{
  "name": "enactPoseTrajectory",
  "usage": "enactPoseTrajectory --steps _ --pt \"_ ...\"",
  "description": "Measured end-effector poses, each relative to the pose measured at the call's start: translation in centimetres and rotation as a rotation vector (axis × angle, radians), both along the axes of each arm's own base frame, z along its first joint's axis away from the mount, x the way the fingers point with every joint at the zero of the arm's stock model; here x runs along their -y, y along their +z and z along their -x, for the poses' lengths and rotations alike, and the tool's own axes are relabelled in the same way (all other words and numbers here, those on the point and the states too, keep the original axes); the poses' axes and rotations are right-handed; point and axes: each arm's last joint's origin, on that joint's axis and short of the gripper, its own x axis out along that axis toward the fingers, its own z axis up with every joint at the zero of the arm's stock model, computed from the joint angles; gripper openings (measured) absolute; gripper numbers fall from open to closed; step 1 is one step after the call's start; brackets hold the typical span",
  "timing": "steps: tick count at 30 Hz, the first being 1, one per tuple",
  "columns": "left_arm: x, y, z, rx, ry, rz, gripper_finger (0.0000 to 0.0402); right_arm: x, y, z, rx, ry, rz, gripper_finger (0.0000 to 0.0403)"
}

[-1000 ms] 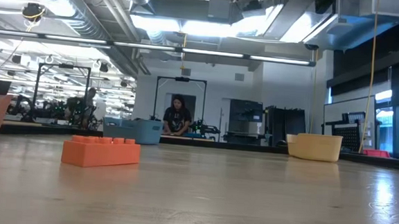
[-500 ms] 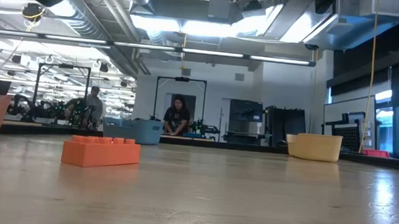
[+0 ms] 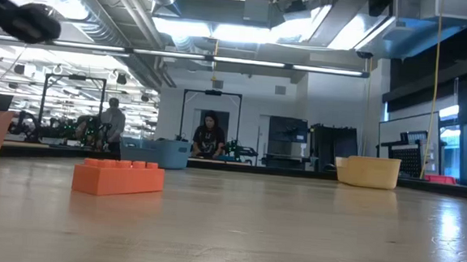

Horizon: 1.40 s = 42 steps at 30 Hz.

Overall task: Sort & place blocks by color
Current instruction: Put the left light blue block into the orange bin

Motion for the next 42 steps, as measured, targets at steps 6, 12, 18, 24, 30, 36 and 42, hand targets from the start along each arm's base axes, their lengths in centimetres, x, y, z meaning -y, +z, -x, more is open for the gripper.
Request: enactPoseTrajectory --steps 6,12,18,24,30,36,42 --pt "-0.1 -1.4 0.2 -0.007 0.036 0.007 0.0131 0.0 0.0 0.0 -0.004 0.003 -0.054 0.0280" --pt "0.0 -2.3 0.9 -0.015 0.010 -0.030 0.0131 0.0 0.0 0.0 -0.004 0.003 -0.054 0.0280" --pt "0.1 -3.2 1.4 -0.038 -0.010 -0.021 0.0131 0.0 0.0 0.0 -0.004 0.003 -0.053 0.0280" --pt "0.0 -3.6 1.4 -0.023 -0.002 -0.017 0.0131 0.0 0.0 0.0 -0.004 0.003 -0.052 0.0280" --pt "-0.1 -4.3 1.6 -0.028 0.004 -0.020 0.0131 0.0 0.0 0.0 -0.003 0.003 -0.048 0.0280" --pt "-0.1 -4.7 1.5 0.004 0.061 -0.015 0.0132 0.0 0.0 0.0 -0.003 0.003 -0.047 0.0280" --pt "-0.2 -4.7 1.4 0.035 0.078 -0.057 0.0132 0.0 0.0 0.0 -0.003 0.003 -0.045 0.0280"
